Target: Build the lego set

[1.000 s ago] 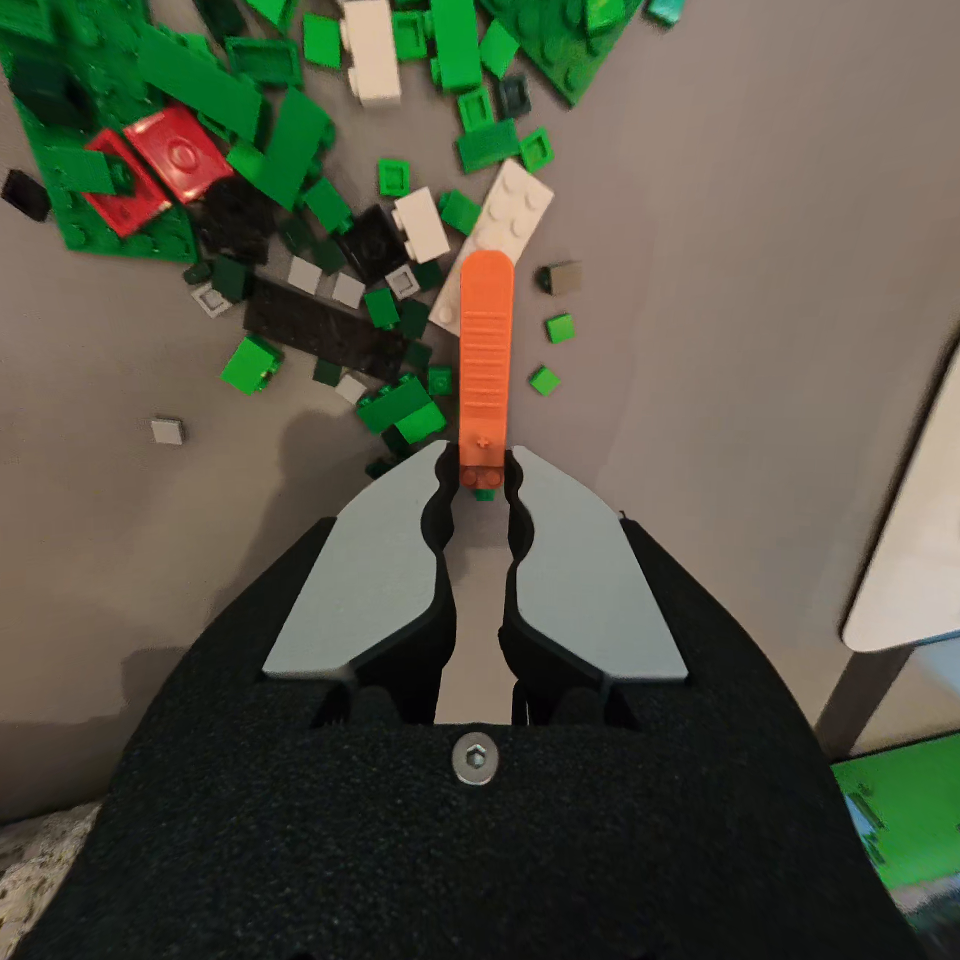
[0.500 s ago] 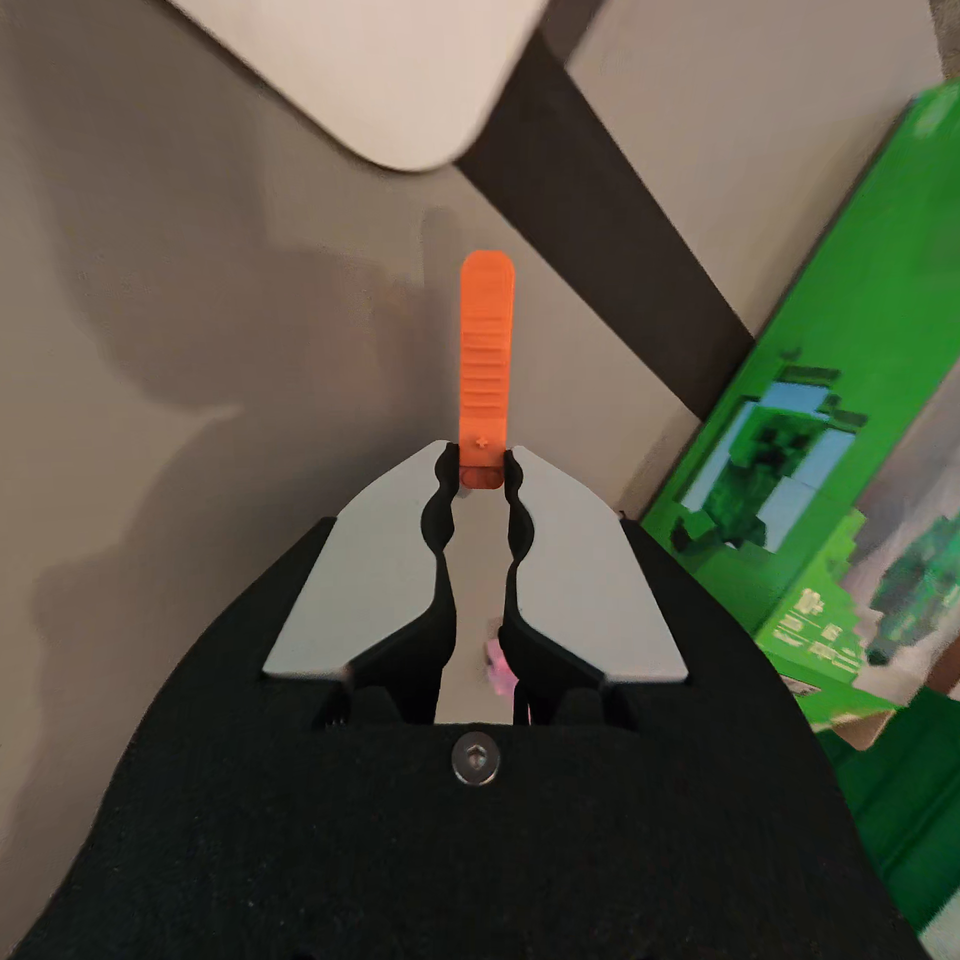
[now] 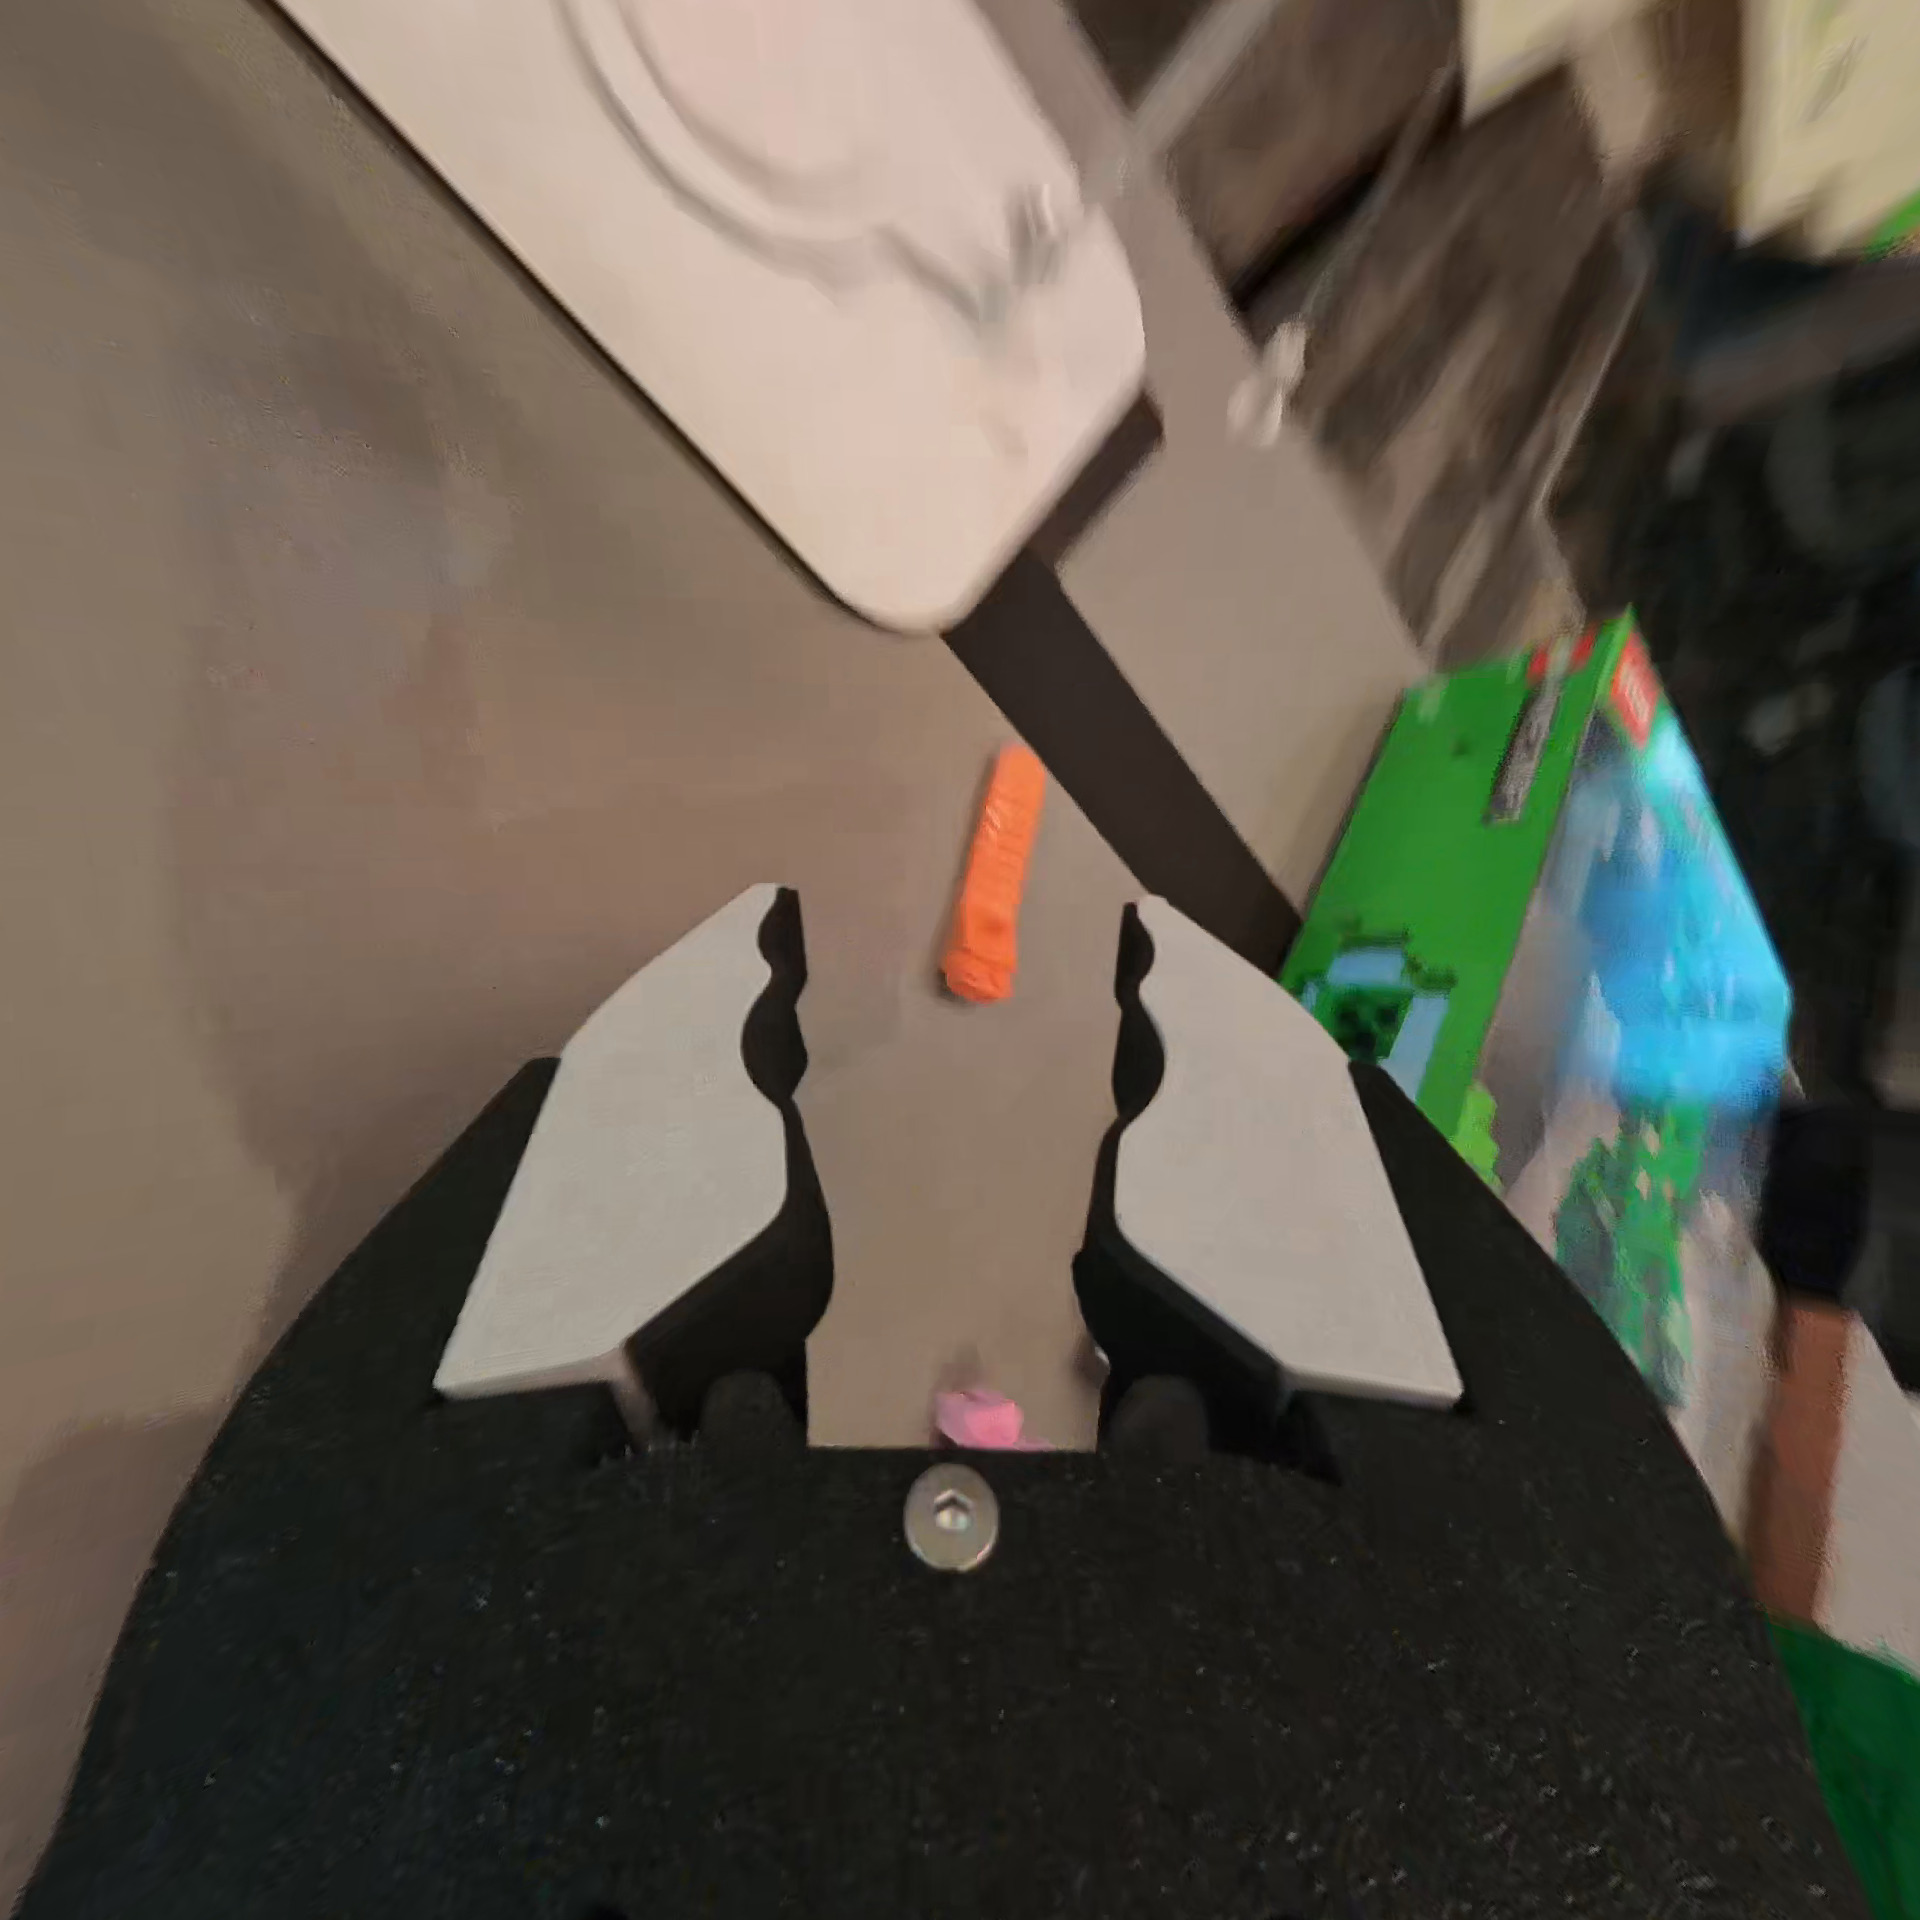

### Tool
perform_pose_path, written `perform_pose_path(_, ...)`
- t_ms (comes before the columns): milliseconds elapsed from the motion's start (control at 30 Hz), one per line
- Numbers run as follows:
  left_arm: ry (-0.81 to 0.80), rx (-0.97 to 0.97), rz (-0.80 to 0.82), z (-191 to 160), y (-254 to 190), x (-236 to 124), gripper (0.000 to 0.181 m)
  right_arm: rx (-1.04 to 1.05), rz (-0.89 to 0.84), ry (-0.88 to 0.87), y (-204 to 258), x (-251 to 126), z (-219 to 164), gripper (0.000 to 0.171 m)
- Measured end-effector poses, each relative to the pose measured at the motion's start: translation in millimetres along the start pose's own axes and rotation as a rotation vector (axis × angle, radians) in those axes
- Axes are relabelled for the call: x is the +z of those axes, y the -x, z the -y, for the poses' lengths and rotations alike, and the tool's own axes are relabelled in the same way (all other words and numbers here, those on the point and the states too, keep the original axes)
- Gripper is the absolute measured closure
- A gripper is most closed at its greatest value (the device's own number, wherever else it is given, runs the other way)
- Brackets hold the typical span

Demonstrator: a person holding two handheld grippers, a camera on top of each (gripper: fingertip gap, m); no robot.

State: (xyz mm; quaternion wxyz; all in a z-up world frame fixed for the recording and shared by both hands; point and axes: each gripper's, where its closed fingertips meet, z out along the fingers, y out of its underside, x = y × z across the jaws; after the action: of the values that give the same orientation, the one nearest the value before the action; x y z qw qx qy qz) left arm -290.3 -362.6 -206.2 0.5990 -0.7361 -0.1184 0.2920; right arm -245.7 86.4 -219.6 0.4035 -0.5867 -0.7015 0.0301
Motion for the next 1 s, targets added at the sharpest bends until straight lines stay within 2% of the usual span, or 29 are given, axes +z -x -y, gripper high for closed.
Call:
perform_pose_path(33, -0.005, 0.01, 0.0, 0.8, -0.6, -0.7, 0.092, 0.011, 0.041, -0.137, 16.1, -15.2, 14.5, 0.113)
perform_pose_path(100, -0.059, 0.086, -0.021, 10.0, -7.0, -5.7, 0.156, 0.065, 0.166, -0.424, 57.2, -50.8, 37.4, 0.112)
perform_pose_path(133, -0.107, 0.143, -0.02, 17.2, -11.8, -8.0, 0.18, 0.09, 0.17, -0.527, 68.0, -63.6, 39.8, 0.114)
perform_pose_path(267, -0.138, 0.281, 0.024, 36.4, -38.6, 5.8, 0.181, 0.036, 0.067, -0.741, 77.0, -77.7, 31.0, 0.117)
perform_pose_path(400, -0.173, 0.292, -0.036, 70.7, -89.3, 45.2, 0.181, 0.26, 0.036, -0.897, 68.4, -83.9, 23.7, 0.129)
perform_pose_path(467, -0.18, 0.268, -0.087, 87.5, -118.5, 72.0, 0.181, 0.302, -0.062, -0.884, 51.8, -85.4, 16.8, 0.171)
perform_pose_path(633, -0.336, 0.223, -0.078, 119.6, -174.2, 131.1, 0.181, 0.453, -0.214, -0.867, 20.6, -84.8, -3.3, 0.171)
perform_pose_path(733, -0.372, 0.181, -0.17, 122.4, -206.7, 155.1, 0.181, 0.484, -0.271, -0.862, 14.1, -91.1, -13.5, 0.171)
perform_pose_path(833, -0.411, 0.253, -0.28, 124.2, -228.3, 157.7, 0.181, 0.447, -0.151, -0.966, 28.5, -103.6, -4.6, 0.171)
perform_pose_path(933, -0.434, 0.259, -0.521, 123.3, -251.7, 128.7, 0.181, 0.442, 0.024, -0.976, 42.7, -98.5, 3.6, 0.171)
perform_pose_path(1000, -0.453, 0.253, -0.531, 124.8, -246.7, 114.7, 0.181, 0.461, 0.036, -0.982, 41.3, -97.9, 3.8, 0.171)
